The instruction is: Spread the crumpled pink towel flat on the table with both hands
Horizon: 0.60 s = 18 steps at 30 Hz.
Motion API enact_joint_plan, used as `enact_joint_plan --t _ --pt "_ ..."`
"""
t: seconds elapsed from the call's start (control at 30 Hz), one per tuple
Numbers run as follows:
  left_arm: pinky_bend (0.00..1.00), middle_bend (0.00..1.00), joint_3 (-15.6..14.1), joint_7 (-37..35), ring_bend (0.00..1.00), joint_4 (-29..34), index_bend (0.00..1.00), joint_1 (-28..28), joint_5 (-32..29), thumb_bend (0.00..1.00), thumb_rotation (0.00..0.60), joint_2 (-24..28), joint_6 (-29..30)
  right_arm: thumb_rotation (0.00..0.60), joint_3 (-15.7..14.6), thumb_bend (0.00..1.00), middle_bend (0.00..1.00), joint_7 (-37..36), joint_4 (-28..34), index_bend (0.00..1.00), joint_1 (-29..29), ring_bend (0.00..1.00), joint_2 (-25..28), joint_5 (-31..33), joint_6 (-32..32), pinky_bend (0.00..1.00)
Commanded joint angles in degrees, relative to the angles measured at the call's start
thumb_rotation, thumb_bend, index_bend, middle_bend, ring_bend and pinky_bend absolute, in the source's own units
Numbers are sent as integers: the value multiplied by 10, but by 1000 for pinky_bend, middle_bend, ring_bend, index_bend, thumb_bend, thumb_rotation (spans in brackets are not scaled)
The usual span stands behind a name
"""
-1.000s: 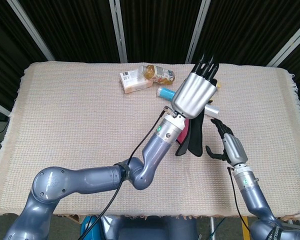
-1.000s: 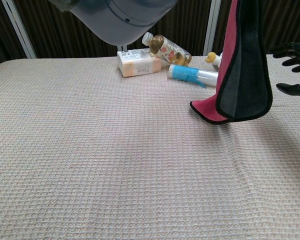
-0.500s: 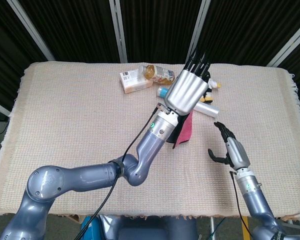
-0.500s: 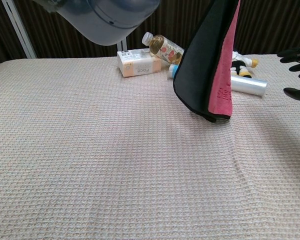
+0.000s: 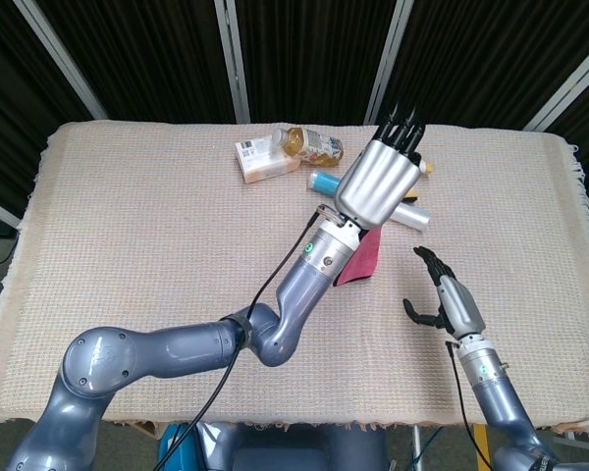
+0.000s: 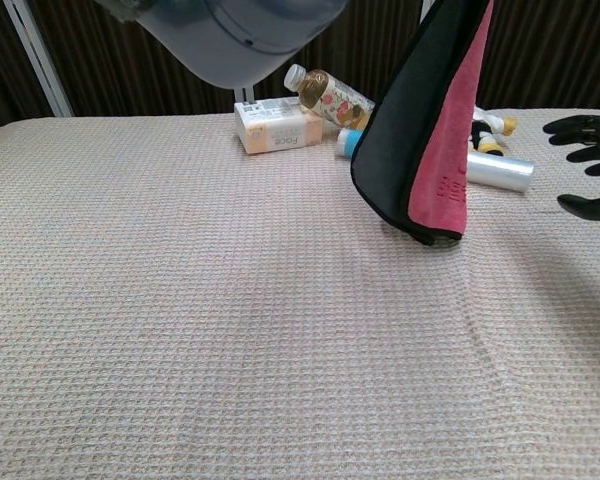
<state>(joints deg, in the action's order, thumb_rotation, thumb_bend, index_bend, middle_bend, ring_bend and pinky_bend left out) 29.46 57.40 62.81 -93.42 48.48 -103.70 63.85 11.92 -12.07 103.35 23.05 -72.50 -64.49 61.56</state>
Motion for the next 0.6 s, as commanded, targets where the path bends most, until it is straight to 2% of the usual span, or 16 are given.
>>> enact_joint_plan --t 0.03,0.27,0.6 --pt "0 173 2 2 0 -6 683 -7 -3 479 600 -7 -4 600 3 407 0 -7 -2 0 0 0 4 -2 -2 0" --pt "0 173 14 -7 0 -46 682 -46 -2 480 600 -41 -25 600 8 407 0 -20 6 0 -5 0 19 -13 4 0" --pt "0 175 37 -30 0 -140 682 -102 -5 479 600 -94 -42 600 9 407 0 -13 14 0 -5 0 32 -7 1 0"
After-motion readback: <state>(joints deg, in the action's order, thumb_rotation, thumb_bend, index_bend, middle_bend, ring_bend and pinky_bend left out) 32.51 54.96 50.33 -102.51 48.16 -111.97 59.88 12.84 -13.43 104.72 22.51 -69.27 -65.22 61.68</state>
